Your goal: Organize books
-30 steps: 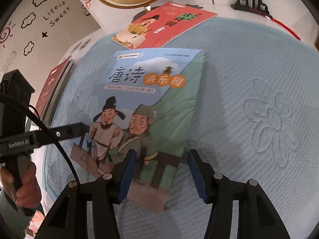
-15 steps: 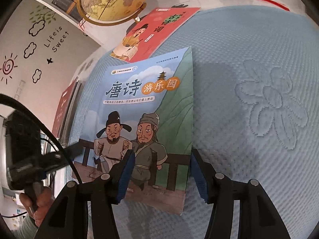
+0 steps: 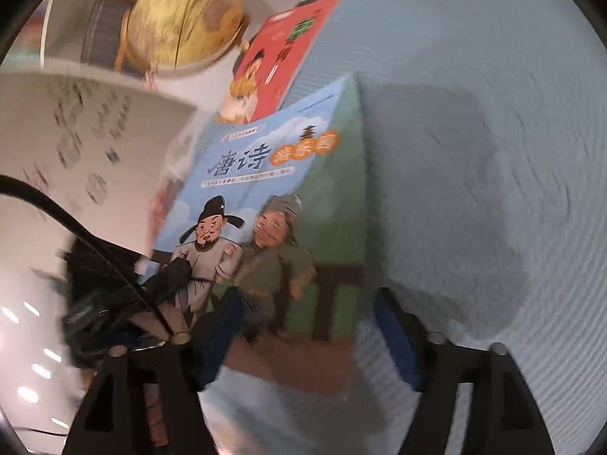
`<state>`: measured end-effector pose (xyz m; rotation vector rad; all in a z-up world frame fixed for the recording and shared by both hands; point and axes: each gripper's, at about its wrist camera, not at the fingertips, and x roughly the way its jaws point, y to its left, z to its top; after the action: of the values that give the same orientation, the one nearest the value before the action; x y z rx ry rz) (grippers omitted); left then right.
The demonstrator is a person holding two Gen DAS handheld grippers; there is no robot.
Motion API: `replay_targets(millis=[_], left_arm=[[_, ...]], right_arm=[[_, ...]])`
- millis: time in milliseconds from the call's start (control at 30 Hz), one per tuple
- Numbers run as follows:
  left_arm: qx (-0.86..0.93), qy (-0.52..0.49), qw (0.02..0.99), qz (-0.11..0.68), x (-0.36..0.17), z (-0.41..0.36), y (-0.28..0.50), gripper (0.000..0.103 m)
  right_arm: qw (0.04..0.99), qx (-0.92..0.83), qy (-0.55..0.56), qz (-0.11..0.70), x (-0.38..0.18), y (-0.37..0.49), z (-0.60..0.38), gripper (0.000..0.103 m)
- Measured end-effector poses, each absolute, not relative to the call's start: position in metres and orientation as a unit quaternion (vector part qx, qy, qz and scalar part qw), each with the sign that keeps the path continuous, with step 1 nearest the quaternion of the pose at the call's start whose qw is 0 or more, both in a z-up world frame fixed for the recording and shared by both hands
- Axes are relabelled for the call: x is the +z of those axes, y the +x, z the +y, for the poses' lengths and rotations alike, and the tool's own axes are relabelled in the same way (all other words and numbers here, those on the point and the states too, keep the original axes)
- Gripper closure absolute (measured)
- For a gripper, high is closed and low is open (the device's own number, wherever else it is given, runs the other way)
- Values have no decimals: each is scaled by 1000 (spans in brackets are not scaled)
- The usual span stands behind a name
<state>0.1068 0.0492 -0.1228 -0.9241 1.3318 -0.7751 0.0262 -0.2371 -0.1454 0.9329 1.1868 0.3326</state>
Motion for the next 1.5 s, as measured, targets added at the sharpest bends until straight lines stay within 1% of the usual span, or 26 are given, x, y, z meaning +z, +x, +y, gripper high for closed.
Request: replay_targets(millis=[133,167,233,267,400,433,567,667,733,933,1200,1333,1500], left_arm=[[-340,-462,575,584,-135,49,109,93],[-338,-462,575,584,-135,48,108,93],[-334,-445,586,589,-134,46,105,93],[-333,-434,589,594,-133,44,103,93],[-308,-368,633,607,-124,43,93,93],[-301,-337,653,608,-118,40,89,93],[-276,-201,730,592,-92,20,61,91],[-253,-133,767,575,-78,0,34,90],[-244,-116,779,565,-72,-9,17,89],[-238,-182,779,551,-61,-9,-31,88],[-200,-211,807,513,-35,-17,-60,88],[-182,-213,826,489,-15,4,-62,88],[-161,-216,844,463,5,52,-55,88]], right_arm=[[661,175,536,495,-172,18,-252,17],[659,178,547,485,-173,20,-252,19],[658,185,554,476,-174,27,-250,38],[658,184,549,481,-174,32,-247,54],[698,174,476,505,-160,38,-236,66],[709,175,455,509,-154,38,-234,66],[768,183,307,531,-125,30,-211,67],[798,191,201,535,-107,18,-195,67],[812,195,150,530,-96,8,-191,67],[818,230,82,521,-76,-29,-205,67],[823,278,31,494,-46,-50,-197,67],[825,301,29,477,-28,-46,-176,67],[831,325,23,452,-7,-29,-127,66]])
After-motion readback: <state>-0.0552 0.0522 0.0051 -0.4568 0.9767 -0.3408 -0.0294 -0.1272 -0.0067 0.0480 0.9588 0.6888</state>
